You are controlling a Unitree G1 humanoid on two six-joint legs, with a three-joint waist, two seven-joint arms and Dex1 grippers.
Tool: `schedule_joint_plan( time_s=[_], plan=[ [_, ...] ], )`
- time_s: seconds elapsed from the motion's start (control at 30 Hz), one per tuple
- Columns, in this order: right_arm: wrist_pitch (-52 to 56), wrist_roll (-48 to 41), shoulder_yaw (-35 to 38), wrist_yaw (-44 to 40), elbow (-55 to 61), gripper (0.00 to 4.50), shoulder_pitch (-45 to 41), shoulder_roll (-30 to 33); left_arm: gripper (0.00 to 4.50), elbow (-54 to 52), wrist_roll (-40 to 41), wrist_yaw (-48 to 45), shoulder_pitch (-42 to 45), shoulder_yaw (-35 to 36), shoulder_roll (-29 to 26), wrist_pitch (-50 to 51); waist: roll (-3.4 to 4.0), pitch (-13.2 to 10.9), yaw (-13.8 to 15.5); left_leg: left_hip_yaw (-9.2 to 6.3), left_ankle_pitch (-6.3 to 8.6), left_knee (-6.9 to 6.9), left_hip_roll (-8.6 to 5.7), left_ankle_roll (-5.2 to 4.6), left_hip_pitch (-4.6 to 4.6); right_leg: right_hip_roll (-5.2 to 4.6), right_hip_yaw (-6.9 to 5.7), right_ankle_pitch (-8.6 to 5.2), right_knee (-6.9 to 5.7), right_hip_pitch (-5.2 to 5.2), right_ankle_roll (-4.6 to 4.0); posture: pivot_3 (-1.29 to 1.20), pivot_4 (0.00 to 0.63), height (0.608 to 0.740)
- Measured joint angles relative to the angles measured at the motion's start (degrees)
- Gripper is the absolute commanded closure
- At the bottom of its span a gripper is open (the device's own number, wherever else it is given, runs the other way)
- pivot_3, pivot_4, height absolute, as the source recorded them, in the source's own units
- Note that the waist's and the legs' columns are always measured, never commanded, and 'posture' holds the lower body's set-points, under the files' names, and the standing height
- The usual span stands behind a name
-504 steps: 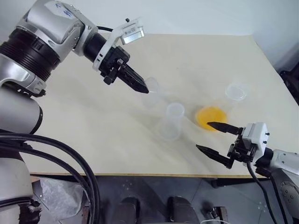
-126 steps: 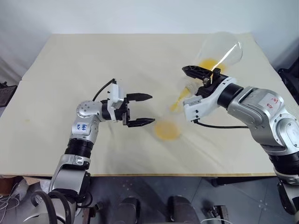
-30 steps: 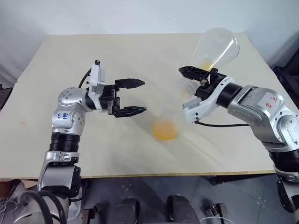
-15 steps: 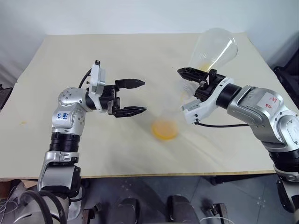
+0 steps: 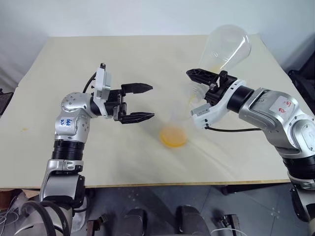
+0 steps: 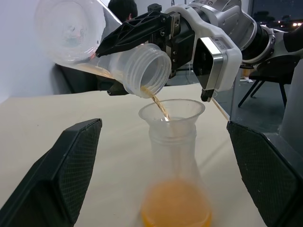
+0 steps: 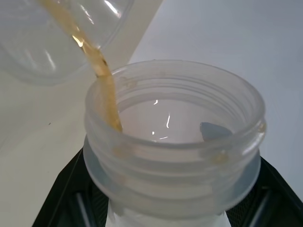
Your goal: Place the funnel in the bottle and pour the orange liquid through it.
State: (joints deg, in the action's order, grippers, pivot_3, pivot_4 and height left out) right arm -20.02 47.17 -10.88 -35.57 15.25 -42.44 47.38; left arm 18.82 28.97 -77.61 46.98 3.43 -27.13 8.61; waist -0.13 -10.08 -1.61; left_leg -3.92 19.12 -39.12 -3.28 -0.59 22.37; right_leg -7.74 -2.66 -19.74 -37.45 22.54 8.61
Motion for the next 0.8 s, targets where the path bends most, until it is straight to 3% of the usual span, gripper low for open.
schedule_joint_plan(
  time_s=[0.8],
  plan=[
    [-1.44,2.13,-0.10,0.31,-1.19,1.97,-1.18,-0.57,0.00,0.01,-0.07,0.05,-0.05,0.00,0.00,-0.04,0.00,0.00,-0.03,0.00,0.00,0.00,0.00,0.00,0.00,0.00,0.00,0.00,-0.01,0.00,0.00,0.00,0.150,0.740]
  ],
)
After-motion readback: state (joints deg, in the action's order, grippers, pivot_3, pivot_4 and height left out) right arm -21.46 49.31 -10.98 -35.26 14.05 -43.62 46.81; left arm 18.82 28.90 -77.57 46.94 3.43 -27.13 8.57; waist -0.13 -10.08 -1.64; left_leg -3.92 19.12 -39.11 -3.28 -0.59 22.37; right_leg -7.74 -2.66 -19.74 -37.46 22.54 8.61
